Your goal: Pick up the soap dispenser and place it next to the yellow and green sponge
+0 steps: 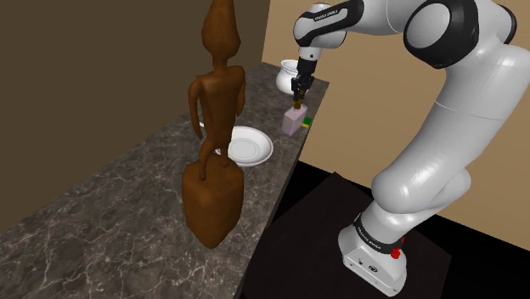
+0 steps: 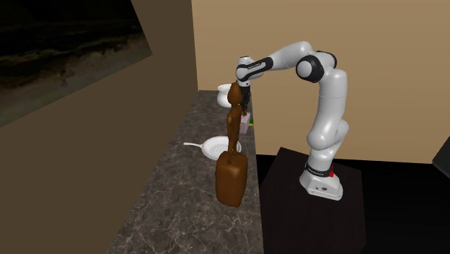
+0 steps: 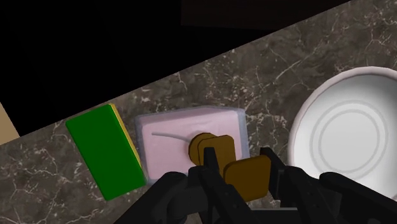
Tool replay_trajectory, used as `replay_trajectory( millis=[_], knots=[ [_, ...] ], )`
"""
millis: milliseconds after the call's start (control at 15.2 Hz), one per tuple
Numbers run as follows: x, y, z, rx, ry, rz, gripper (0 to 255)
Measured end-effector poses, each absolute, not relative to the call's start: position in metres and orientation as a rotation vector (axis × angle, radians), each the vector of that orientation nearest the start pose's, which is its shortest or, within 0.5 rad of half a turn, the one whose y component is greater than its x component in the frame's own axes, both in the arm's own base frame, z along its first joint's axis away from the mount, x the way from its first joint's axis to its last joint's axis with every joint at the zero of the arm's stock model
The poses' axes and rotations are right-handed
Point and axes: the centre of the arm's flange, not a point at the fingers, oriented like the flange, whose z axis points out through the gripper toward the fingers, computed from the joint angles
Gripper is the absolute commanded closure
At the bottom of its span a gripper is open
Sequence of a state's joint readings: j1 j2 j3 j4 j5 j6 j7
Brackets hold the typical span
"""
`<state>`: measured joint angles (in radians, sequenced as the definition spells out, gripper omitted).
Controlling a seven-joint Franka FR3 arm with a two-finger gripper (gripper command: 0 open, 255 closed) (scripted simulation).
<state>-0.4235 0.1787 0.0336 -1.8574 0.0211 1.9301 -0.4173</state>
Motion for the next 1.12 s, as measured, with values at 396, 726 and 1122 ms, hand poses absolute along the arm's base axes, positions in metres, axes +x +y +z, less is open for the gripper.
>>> replay_trajectory(
  millis=[396,726,1122],
  knots=[
    [0.549,-0.225,0.413,-3.071,-0.028,0.142,0],
    [0.551,-0.225,0.44,-3.072,-0.028,0.141,0],
    [0.554,-0.228,0.462,-3.071,-0.028,0.142,0]
  ],
)
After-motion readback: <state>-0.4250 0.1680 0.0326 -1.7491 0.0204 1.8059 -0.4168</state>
